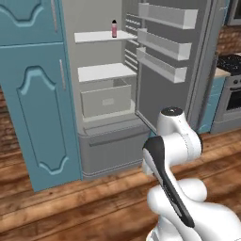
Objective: Open the fridge, grab two sodas, and place both sodas inside the bowl with ice on the dining counter.
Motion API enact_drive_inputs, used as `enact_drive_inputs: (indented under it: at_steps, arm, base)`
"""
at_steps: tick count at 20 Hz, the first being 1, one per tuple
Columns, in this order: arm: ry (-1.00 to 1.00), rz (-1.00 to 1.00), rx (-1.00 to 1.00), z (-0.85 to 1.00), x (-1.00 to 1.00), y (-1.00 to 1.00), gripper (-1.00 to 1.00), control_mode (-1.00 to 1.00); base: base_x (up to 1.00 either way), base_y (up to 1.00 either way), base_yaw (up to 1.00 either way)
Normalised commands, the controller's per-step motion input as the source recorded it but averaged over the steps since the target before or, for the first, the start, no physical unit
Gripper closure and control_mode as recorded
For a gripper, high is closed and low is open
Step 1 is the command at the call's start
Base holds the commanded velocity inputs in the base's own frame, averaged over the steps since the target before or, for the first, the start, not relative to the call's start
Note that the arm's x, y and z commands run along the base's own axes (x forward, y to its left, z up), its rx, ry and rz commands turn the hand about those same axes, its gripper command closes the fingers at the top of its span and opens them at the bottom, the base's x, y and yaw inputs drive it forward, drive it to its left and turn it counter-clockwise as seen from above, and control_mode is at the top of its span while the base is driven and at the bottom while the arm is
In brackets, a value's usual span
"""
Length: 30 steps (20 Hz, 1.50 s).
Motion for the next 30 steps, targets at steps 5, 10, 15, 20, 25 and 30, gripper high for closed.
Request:
enact_drive_inputs:
  at_steps: [5,10,15,20,25,30]
  arm:
    - [0.00,0.00,0.00,0.00,0.00,0.00,-1.00,1.00]
    - [0.00,0.00,0.00,0.00,0.00,0.00,-1.00,1.00]
    - [0.00,0.00,0.00,0.00,0.00,0.00,-1.00,1.00]
    - [0.00,0.00,0.00,0.00,0.00,0.00,-1.00,1.00]
    - [0.00,0.00,0.00,0.00,0.00,0.00,-1.00,1.00]
    - [0.00,0.00,0.00,0.00,0.00,0.00,-1.00,1.00]
  base:
    - [0.68,0.25,-0.07]
    - [0.70,0.30,-0.09]
    - [0.71,0.36,-0.14]
    - [0.68,0.47,-0.19]
    - [0.69,0.50,-0.23]
    - [0.74,0.46,-0.20]
